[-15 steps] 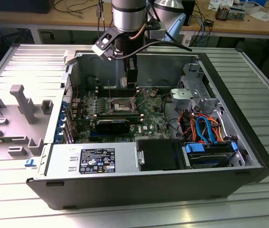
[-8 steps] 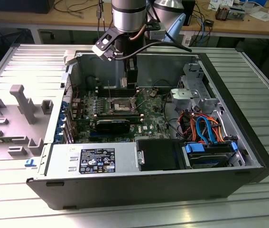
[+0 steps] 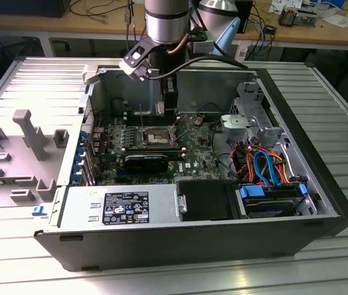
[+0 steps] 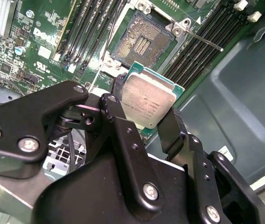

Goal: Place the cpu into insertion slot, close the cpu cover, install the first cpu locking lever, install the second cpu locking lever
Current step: 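Place the cpu into insertion slot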

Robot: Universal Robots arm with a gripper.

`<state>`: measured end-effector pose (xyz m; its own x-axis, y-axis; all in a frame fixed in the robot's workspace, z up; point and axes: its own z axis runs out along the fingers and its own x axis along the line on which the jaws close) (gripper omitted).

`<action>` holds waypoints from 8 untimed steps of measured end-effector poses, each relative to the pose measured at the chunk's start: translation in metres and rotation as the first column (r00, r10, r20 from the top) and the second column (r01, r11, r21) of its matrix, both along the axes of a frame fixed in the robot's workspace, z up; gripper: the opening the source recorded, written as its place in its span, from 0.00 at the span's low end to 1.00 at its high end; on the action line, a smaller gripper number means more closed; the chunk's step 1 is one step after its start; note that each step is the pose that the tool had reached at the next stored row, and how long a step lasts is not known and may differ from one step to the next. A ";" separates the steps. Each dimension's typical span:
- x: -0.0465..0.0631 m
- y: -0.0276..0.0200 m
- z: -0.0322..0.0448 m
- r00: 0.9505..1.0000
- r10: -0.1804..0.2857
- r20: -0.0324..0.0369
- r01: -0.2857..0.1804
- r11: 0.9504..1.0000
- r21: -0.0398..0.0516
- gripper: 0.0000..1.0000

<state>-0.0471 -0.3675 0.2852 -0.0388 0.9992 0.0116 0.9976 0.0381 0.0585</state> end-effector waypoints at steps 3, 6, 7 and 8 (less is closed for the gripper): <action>0.000 0.0000 -0.0014 1.000 0.000 0.000 0.000 1.000 0.000 0.54; -0.003 0.0000 -0.0102 1.000 -0.001 0.000 0.001 1.000 -0.002 0.54; -0.003 0.0000 -0.0131 1.000 -0.003 0.000 0.003 1.000 -0.004 0.54; -0.004 -0.0002 -0.0143 1.000 -0.005 0.000 0.005 1.000 -0.005 0.54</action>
